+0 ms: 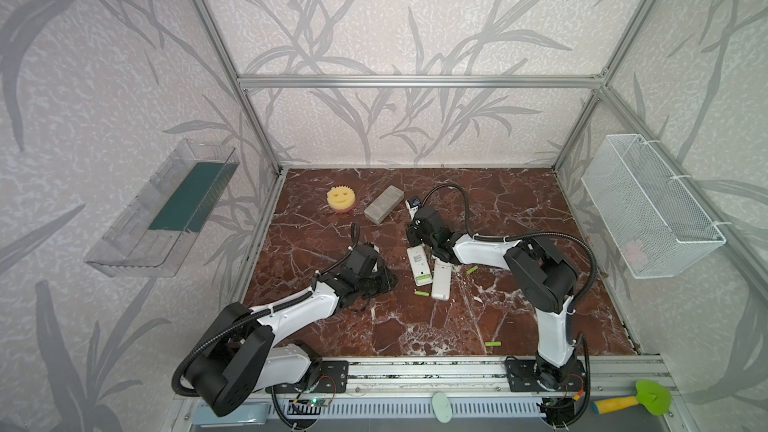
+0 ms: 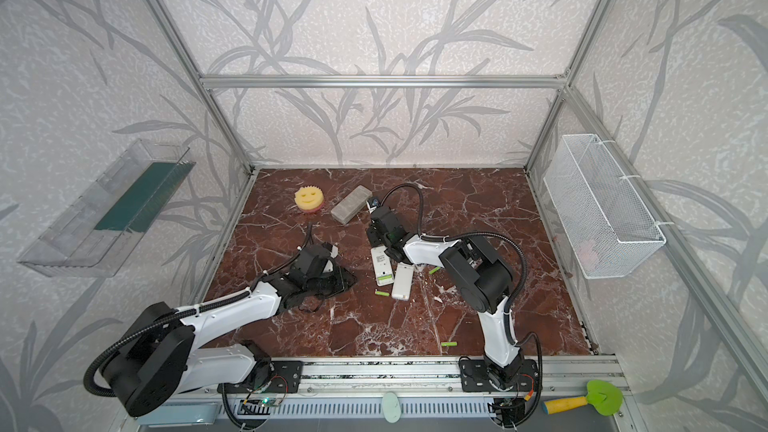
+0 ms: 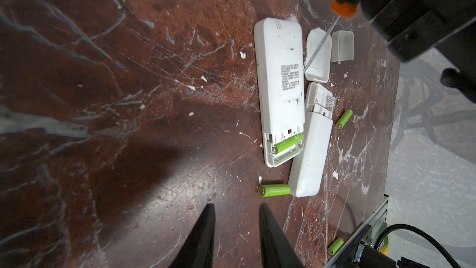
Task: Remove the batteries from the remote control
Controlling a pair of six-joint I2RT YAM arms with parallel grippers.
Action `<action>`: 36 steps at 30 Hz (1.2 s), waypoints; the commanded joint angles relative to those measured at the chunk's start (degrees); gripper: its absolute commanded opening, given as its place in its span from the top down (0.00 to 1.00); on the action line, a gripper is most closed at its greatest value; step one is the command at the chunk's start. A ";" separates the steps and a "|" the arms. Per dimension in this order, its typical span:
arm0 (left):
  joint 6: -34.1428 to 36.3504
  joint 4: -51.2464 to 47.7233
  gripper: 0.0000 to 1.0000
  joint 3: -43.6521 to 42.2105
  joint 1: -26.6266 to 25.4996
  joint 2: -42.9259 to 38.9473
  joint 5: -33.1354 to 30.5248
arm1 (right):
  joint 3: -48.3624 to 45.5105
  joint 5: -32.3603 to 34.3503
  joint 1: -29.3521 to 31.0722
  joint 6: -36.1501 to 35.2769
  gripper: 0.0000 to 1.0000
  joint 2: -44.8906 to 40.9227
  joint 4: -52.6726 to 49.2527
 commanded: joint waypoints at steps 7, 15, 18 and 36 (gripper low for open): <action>1.03 -2.44 0.68 -1.93 0.93 -4.39 -3.74 | 1.24 -11.60 2.51 3.78 1.00 -0.75 5.14; 1.20 -3.23 0.68 -2.28 1.16 -5.63 -4.02 | 2.72 -16.76 4.61 4.10 1.00 -0.32 5.67; 2.36 -3.67 0.67 -1.80 1.41 -5.46 -4.03 | 2.39 -16.05 4.89 3.77 1.00 -1.70 5.38; 10.61 -3.59 0.64 11.74 11.01 9.17 1.83 | -14.68 1.30 6.22 9.96 1.00 -19.28 4.60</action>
